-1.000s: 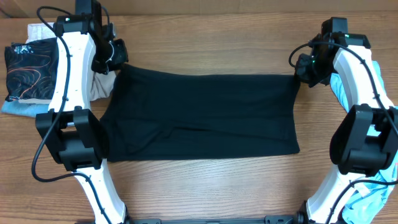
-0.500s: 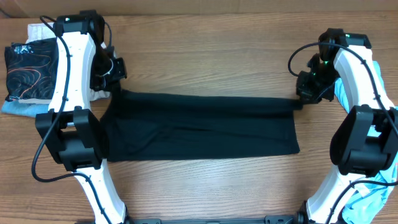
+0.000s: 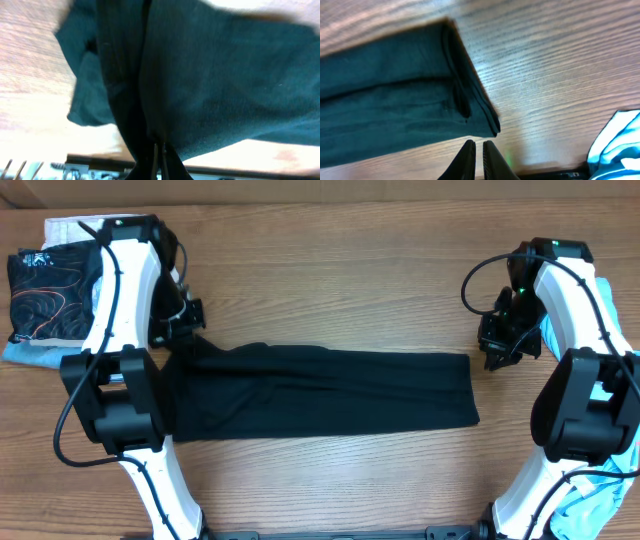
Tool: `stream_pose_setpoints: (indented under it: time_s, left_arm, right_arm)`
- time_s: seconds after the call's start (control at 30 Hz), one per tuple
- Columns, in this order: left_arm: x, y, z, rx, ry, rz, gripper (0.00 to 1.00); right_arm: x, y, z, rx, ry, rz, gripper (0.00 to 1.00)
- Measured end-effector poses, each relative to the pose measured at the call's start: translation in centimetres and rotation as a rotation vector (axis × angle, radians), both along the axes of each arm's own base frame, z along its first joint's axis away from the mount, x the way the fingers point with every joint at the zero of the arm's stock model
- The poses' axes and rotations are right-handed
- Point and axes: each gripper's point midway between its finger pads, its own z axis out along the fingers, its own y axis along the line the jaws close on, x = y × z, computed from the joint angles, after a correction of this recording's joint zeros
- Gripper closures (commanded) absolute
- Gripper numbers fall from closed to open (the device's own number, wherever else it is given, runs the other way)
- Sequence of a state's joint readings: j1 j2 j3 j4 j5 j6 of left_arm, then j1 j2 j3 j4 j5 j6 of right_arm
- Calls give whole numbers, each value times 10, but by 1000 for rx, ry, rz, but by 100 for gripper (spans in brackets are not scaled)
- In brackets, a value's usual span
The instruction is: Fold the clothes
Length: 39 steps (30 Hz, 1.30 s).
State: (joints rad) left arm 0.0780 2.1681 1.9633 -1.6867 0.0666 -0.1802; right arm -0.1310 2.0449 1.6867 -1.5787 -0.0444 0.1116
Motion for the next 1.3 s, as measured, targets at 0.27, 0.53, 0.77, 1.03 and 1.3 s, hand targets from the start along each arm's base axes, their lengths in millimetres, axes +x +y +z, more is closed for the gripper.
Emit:
stream_pose_setpoints:
  time_s: [0.27, 0.53, 0.77, 1.03, 1.3]
  left_arm:
    - [-13, -9, -14, 3, 57, -35, 96]
    - [-17, -9, -13, -2, 75, -59, 96]
    - [-18, -8, -13, 4, 76, -62, 96]
    - [-24, -6, -17, 16, 103, -68, 96]
    - [-28, -5, -20, 21, 119, -71, 96]
  right_arm:
    - [-5, 9, 0, 46, 18, 0, 71]
    - [-12, 21, -21, 64, 33, 21, 72]
    - [-14, 25, -39, 82, 22, 17, 76]
    - [-36, 28, -64, 90, 71, 15, 85]
    - [-29, 28, -70, 88, 36, 12, 96]
